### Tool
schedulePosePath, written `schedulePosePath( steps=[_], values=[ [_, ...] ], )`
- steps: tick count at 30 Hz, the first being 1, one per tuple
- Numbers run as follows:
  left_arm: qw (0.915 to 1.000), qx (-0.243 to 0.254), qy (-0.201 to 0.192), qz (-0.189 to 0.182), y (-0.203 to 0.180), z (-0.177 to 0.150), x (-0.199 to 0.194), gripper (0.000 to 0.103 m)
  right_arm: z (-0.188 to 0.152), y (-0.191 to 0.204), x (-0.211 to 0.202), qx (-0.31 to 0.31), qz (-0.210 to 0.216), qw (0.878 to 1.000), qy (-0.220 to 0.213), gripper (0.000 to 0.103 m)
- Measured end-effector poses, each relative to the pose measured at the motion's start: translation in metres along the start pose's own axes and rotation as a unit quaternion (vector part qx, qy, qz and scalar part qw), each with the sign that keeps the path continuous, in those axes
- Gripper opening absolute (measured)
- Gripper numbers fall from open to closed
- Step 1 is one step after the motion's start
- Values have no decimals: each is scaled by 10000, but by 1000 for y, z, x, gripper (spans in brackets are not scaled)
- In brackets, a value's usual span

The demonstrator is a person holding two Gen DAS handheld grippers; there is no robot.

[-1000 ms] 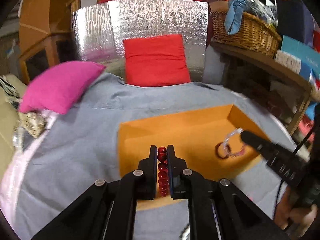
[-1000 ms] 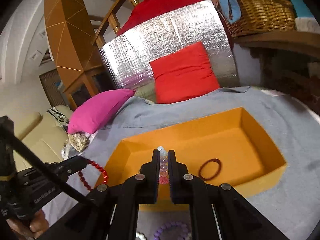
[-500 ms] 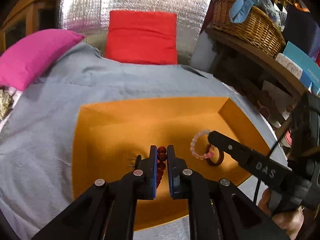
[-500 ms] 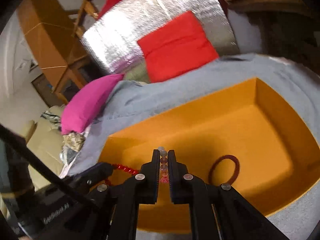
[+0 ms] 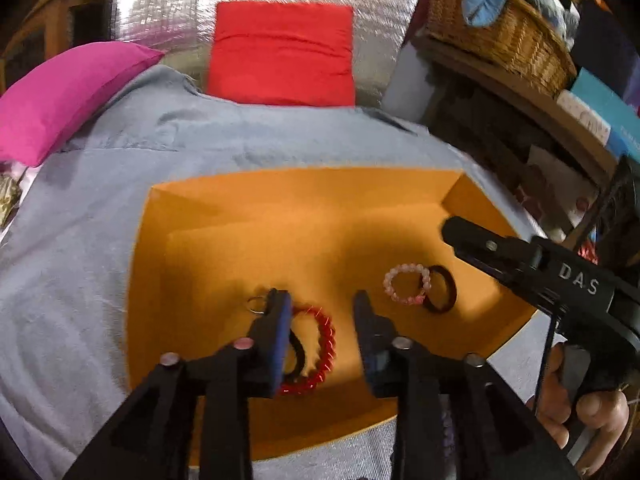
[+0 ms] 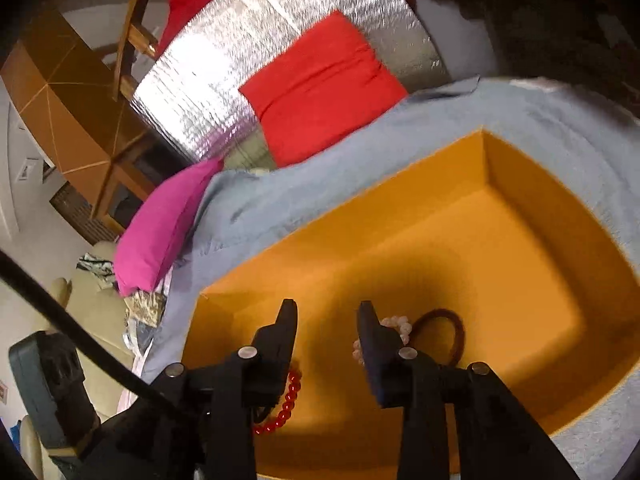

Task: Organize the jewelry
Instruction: 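Open both tools to drop the bracelets inside the orange box, then withdraw both tools toward the white and purple bead bracelets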

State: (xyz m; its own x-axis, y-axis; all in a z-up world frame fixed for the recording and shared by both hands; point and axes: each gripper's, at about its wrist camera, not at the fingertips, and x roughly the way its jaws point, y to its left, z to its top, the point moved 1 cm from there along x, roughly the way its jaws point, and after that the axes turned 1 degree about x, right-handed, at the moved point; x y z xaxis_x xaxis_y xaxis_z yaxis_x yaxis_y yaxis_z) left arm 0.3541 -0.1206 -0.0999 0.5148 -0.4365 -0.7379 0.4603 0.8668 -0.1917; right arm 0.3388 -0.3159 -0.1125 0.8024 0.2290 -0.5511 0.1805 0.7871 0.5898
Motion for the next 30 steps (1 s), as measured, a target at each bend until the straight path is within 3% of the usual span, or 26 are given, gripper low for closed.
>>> schedulePosePath(
  steps=[7, 11, 16, 19, 21, 30],
  values=[
    [9990, -177, -406, 100, 9, 0, -42, 58, 4, -1, -46, -38, -6, 9993, -377, 33],
    [9973, -121, -498, 527, 13, -12, -59, 68, 2, -8, -72, -12, -122, 9989, -448, 33],
    [9931, -209, -403, 1080, 30, -40, -73, 69, -10, -26, -96, 60, -345, 9989, -312, 33],
    [9925, -334, -285, 1140, 40, -60, -79, 69, -21, -39, -112, 167, -466, 9985, -237, 36],
    [9918, -379, -226, 1199, 43, -76, -84, 69, -32, -48, -123, 259, -532, 9981, -180, 47],
    [9923, -87, 95, 1234, 41, -136, -105, 69, -94, -69, -144, 374, -751, 9949, 563, 48]
  ],
)
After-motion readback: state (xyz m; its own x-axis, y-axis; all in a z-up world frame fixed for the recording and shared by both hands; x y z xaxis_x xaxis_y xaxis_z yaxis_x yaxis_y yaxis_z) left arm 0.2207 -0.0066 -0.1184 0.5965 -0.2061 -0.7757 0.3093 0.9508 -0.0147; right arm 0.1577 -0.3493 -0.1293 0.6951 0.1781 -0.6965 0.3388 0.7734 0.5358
